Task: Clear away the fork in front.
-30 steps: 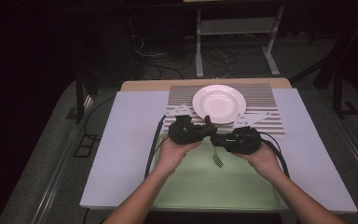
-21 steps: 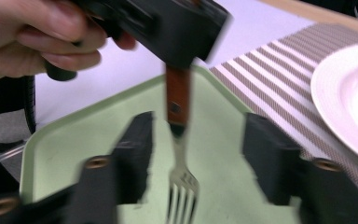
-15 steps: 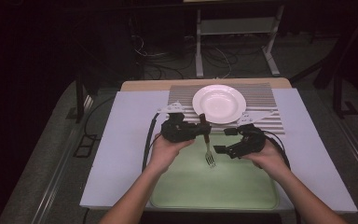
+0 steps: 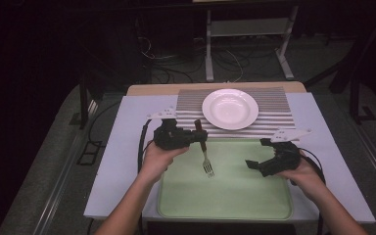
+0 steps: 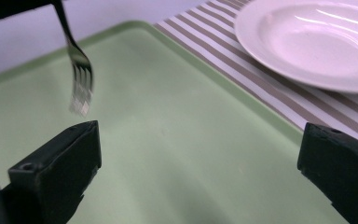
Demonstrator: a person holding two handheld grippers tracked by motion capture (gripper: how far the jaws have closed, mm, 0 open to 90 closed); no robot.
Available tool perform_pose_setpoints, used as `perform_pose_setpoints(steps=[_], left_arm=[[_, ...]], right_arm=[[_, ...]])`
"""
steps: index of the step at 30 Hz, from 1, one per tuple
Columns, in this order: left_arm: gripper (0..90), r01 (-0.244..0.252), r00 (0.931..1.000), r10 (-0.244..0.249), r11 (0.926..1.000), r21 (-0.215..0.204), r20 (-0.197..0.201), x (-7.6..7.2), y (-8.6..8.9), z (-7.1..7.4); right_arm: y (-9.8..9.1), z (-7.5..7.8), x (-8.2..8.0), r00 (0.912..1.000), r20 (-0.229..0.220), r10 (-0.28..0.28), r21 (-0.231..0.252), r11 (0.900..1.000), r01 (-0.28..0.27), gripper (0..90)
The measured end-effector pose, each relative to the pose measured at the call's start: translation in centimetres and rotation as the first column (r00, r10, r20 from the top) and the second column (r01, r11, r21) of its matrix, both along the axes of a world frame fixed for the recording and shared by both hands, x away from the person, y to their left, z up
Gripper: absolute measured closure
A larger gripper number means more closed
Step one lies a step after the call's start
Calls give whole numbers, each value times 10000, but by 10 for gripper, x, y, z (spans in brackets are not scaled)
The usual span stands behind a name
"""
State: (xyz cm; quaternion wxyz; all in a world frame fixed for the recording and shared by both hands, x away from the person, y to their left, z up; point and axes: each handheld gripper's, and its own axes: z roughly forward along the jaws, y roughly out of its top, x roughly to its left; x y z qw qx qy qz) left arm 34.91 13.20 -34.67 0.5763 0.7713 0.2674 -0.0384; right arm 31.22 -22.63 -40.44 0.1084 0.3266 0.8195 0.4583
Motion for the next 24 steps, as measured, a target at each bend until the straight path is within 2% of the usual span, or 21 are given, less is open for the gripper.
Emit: perform_pose_setpoints(steps=[3,7,12,13,19,21,24], left_arm=[[804,-77,10000,77,10000,3,-24,-3,13,-1],[803,-177,9998,177,9998,20,-78,-6,23,-2],[803,-336,9994,335,9994,-88,-107,-11,39,-1],[803,-380,9992,379,9992,-83,-102,-12,43,0],[803,-515,9986,515,9987,-34,-72,-20,57,0],[803,-529,9986,529,9986,-38,-99,-24,61,0],[803,-601,9981,601,9982,10,-113,-32,67,-2]], right_arm=[[-17,-9,-7,9994,-88,-344,57,9994,344,0],[-27,-15,-13,9986,-64,-531,-89,9986,530,0],[-43,-23,-23,9975,-294,-645,6,9979,645,0],[-49,-26,-26,9955,-488,-814,-23,9967,813,0],[-58,-31,-34,9940,-455,-991,-100,9951,988,0],[-58,-33,-33,9930,-456,-1093,-346,9936,1078,0],[-58,-34,-31,9930,-484,-1080,-403,9935,1061,0]])
